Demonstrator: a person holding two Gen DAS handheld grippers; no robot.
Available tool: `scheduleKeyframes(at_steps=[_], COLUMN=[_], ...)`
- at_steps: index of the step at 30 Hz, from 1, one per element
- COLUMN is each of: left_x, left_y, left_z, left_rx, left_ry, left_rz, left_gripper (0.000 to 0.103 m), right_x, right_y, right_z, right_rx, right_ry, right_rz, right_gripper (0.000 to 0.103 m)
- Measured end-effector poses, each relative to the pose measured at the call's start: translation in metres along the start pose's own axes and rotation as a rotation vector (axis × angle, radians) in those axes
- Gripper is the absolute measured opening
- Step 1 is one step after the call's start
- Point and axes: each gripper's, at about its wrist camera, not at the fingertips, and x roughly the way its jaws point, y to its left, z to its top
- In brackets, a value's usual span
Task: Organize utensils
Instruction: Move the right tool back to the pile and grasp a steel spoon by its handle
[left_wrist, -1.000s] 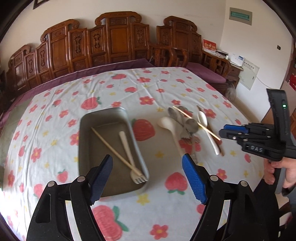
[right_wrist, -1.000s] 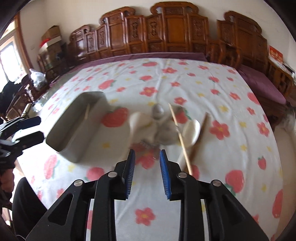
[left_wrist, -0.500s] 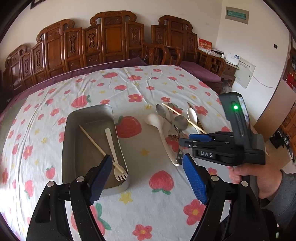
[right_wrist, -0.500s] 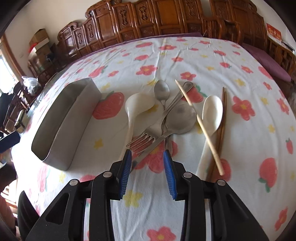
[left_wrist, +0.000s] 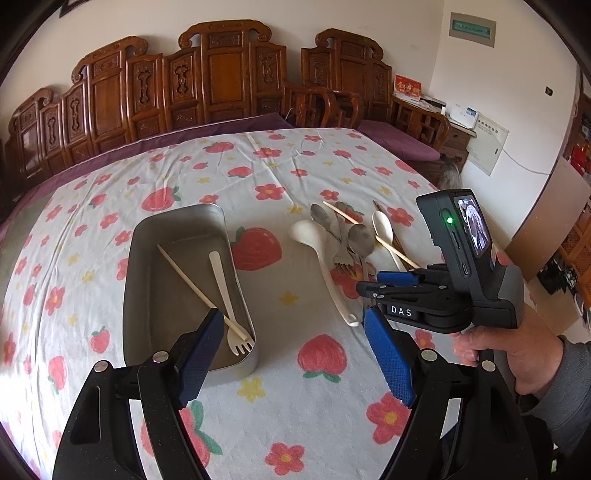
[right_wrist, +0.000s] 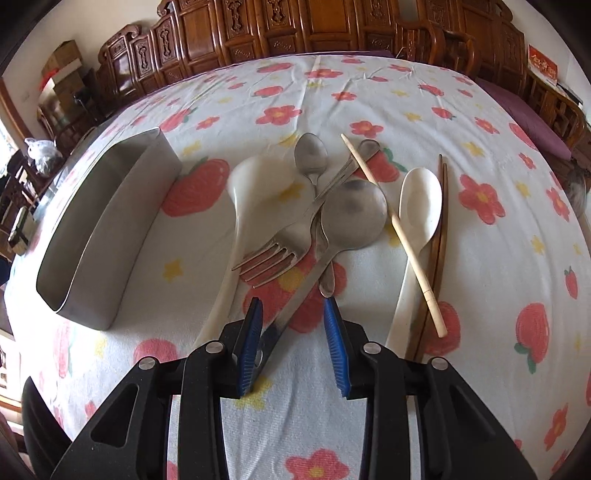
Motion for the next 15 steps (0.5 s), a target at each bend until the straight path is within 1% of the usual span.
scheduleKeyframes(at_steps=[2,3,4,5,6,7,9,15], left_x=[0.001,0.001,0.002,0.003,0.004,0.005,0.007,0.009], left_y=[-0.001,-0.002,-0.002,-0.002,-0.003,-0.004,-0.005,-0.012], left_z=[0.000,0.000,0.000,0.000,0.001,0.001,0.001,0.002], left_rx=[0.002,0.003,0.003,0.002,0.000,0.000,0.004,0.020], left_ry=[0.002,0.003,0.005,0.006,0.008,0.010,0.012,0.011], left_rz=[0.001,0.001,0.001,0.001,-0.001,-0.003,-0.002,-0.001], left_gripper=[0.075,0.075,0.075,0.075,0.075,0.075,0.075,0.075], right_x=[-0.001,-0.001,-0.002,-0.002,-0.001,-0.002,-0.004,-0.016], right_y=[-0.002,-0.004,-0.006,-0.007,-0.008,-0.009,-0.014,-0.013], right_z=[0.000,-0.001,-0.002,-0.002,-0.003,-0.004,-0.006,0.000], right_rx=[-0.004,-0.001,0.000,-0.002,-0.011,-0.015,-0.007,-0.016], right_ry=[0.005,0.009,0.012,0.016,0.029,0.028,0.037,-0.012], right_rz=[-0.009,-0.008,-0.005,-0.011,-0.031,-0.032,-0.033,0.009], right_gripper=[0.026,0.025,0.021,0.013,0.007,0.002,0.002,0.004])
